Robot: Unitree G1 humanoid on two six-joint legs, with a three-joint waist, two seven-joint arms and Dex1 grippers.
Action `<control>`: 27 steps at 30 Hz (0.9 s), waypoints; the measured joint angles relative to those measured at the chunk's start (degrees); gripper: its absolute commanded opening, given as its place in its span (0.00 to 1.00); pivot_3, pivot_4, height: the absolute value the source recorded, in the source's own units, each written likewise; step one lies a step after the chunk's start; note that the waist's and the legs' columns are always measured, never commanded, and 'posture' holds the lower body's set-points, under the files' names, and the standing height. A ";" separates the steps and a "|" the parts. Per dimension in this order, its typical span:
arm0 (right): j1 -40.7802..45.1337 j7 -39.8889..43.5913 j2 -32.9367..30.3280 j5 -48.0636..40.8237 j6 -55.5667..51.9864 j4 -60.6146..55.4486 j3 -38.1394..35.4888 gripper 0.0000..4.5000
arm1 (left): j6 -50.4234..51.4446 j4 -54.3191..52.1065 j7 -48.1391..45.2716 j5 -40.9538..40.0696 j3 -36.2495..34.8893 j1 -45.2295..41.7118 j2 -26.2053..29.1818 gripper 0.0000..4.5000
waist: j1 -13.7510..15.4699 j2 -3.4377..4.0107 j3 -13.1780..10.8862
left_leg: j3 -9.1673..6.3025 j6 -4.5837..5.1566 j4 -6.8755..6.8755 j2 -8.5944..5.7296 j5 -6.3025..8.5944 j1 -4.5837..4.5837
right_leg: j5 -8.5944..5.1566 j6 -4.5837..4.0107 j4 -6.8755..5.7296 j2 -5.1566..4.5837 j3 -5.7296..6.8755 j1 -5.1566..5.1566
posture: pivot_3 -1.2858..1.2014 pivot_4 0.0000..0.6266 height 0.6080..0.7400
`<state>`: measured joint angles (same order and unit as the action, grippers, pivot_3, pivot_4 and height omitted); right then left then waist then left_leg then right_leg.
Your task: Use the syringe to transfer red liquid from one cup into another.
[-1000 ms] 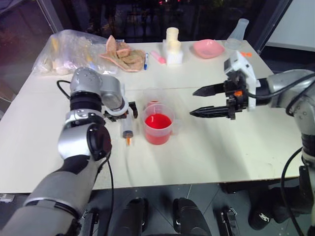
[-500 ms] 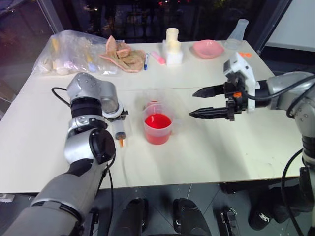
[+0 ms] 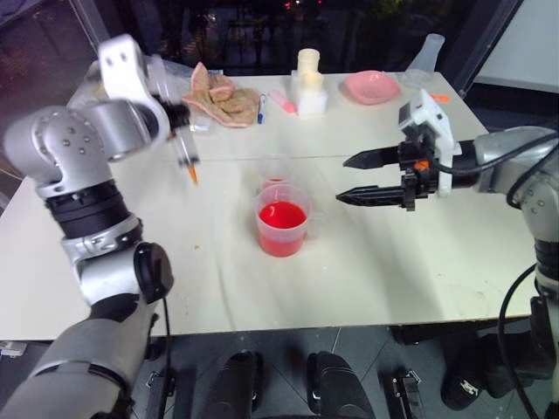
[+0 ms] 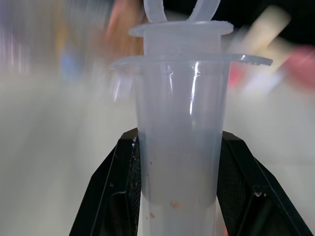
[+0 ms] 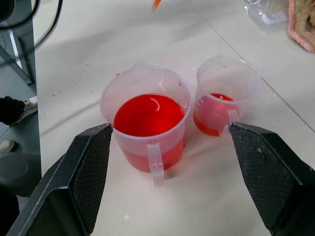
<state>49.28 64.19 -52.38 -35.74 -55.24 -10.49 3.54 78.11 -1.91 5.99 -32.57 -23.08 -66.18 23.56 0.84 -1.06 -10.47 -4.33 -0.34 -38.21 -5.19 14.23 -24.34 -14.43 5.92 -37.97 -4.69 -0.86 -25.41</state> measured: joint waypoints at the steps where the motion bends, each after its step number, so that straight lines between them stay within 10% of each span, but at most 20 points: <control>1: -0.01 -0.25 0.03 0.02 0.35 0.06 -0.06 0.88 | -1.23 -0.25 -2.79 -0.97 0.27 -0.09 -0.02 0.33 | 0.01 0.00 0.00 | 0.00 0.01 -0.01 0.00 0.00 0.02 | 0.00 0.00 0.01 0.00 0.00 0.03 | 0.52 0.24 1.00; 16: 0.07 -9.95 4.68 -7.18 -6.93 -0.76 -9.49 0.88 | -17.57 -0.58 -38.20 -11.64 12.79 7.19 -4.75 0.33 | -0.76 0.02 0.01 | 0.03 0.04 0.02 0.05 0.00 0.06 | 0.00 0.00 -0.03 0.06 -0.03 0.00 | 0.52 0.24 1.00; 27: 5.62 -22.55 11.25 -20.19 -18.52 -0.80 -20.04 0.88 | -38.20 -5.75 -53.58 -3.66 23.46 23.25 -0.98 0.33 | -0.30 0.05 0.02 | 0.04 0.30 0.02 0.05 0.14 0.08 | 0.01 -0.04 0.03 0.03 -0.06 0.04 | 0.52 0.24 1.00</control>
<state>54.90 41.64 -41.13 -55.93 -73.76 -11.29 -16.50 39.92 -7.66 -47.58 -36.24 0.37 -42.93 22.58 0.54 -1.02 -10.44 -4.29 -0.03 -38.18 -5.14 14.37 -24.26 -14.42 5.88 -37.94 -4.66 -0.93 -25.37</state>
